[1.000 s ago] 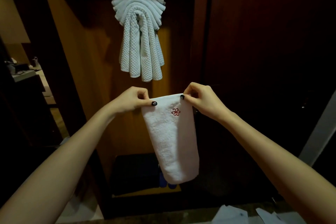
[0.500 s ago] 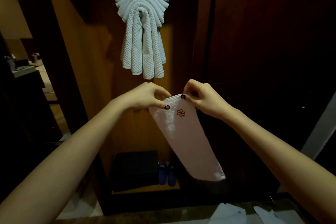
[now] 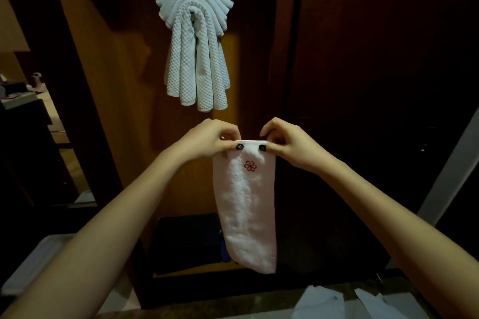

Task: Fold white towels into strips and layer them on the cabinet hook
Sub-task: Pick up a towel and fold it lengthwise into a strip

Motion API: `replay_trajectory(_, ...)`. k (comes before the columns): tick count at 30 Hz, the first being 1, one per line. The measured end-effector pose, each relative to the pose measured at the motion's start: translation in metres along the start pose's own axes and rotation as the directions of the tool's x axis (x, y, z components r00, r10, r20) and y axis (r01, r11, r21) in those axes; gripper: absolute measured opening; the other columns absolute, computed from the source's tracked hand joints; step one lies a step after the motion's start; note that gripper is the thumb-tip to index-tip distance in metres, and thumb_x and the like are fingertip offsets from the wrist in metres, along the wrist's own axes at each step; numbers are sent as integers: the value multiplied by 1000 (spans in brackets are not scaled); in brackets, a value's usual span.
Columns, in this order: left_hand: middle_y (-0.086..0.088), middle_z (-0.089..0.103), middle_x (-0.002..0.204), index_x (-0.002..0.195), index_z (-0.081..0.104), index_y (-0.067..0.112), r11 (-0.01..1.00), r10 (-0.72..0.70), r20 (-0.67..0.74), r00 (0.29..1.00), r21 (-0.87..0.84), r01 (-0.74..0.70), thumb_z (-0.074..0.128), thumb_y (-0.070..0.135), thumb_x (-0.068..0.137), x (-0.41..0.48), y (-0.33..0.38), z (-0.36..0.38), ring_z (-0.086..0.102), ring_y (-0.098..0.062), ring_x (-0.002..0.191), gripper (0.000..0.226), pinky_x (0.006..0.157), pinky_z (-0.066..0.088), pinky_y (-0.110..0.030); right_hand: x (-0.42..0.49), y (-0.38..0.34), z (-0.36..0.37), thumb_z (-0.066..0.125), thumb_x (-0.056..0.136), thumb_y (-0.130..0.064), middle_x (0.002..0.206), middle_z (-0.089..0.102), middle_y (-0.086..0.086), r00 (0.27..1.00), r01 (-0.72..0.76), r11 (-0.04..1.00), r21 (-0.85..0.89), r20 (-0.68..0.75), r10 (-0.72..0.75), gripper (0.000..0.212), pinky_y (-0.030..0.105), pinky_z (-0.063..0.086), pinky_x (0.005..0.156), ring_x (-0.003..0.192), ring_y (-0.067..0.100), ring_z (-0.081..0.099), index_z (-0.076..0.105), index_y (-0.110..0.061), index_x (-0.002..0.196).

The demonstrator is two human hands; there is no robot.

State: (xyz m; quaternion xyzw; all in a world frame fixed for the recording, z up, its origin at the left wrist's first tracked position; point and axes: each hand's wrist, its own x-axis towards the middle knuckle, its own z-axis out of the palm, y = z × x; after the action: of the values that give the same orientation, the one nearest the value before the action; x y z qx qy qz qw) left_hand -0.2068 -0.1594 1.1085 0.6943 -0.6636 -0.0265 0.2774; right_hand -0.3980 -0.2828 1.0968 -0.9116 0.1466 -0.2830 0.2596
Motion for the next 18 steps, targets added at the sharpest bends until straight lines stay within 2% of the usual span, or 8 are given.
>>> replay_trajectory(1, 17, 65, 73, 84, 67, 30, 1000, 5, -3, 1000, 1, -5, 68, 27, 90, -1, -1, 0, 58, 12, 58, 7, 54, 39, -19, 1, 1, 0, 71, 88, -14, 84, 67, -6, 1000, -25, 999, 20, 15, 24, 15, 15, 46, 68, 75, -1, 61, 65, -16, 101)
replay_trajectory(4, 15, 65, 82, 85, 64, 29, 998, 55, -23, 998, -40, -56, 65, 25, 92, -7, -6, 0, 56, 13, 70, 8, 62, 39, -15, 5, 1, 1, 74, 84, -8, 85, 70, -4, 994, -87, 992, 87, 75, 81, 11, 22, 51, 75, 78, 5, 64, 74, -12, 95)
replay_trajectory(6, 15, 64, 82, 85, 63, 21, 984, 71, -57, 996, -158, -79, 65, 21, 92, -11, -8, 1, 57, 11, 75, 8, 64, 40, -10, 7, 1, 3, 73, 85, -7, 78, 70, -7, 993, -106, 982, 155, 67, 96, 9, 20, 50, 70, 73, 2, 62, 74, -14, 89)
replay_trajectory(10, 18, 57, 69, 79, 59, 15, 926, 53, -99, 994, -368, -86, 76, 23, 82, -15, -6, -1, 50, 4, 66, 20, 59, 41, -10, 7, -4, 10, 74, 84, -11, 72, 70, -7, 995, -88, 938, 334, -13, 98, 5, 12, 46, 63, 67, -2, 62, 73, -16, 83)
replay_trajectory(12, 17, 53, 66, 75, 55, 18, 906, 49, -90, 995, -416, -82, 77, 28, 76, -16, -4, -2, 47, 3, 64, 24, 57, 39, -10, 8, -8, 14, 73, 85, -9, 83, 72, 1, 998, -44, 931, 362, -25, 57, 2, 17, 50, 72, 77, 4, 64, 73, -11, 86)
replay_trajectory(15, 15, 51, 63, 71, 52, 19, 873, 25, -43, 999, -486, -43, 78, 36, 74, -18, -3, -1, 46, 1, 61, 31, 52, 36, -11, 13, -15, 18, 72, 85, -5, 112, 67, 9, 1000, -29, 925, 379, 13, 26, 6, 29, 51, 92, 102, 15, 65, 72, -6, 91)
replay_trajectory(16, 14, 52, 63, 70, 52, 19, 867, 20, -31, 999, -498, -33, 77, 40, 72, -19, -3, -2, 47, 0, 62, 33, 54, 37, -13, 15, -17, 18, 71, 85, -4, 116, 67, 9, 999, -30, 926, 377, 36, 18, 6, 30, 50, 95, 106, 18, 65, 72, -5, 91)
replay_trajectory(18, 10, 54, 67, 69, 53, 18, 859, 11, -24, 1000, -512, -22, 75, 44, 69, -20, -4, -3, 49, -7, 67, 34, 60, 39, -22, 17, -20, 18, 70, 86, -3, 110, 70, 12, 998, -27, 922, 385, 70, 0, 6, 30, 52, 93, 103, 19, 67, 72, -6, 91)
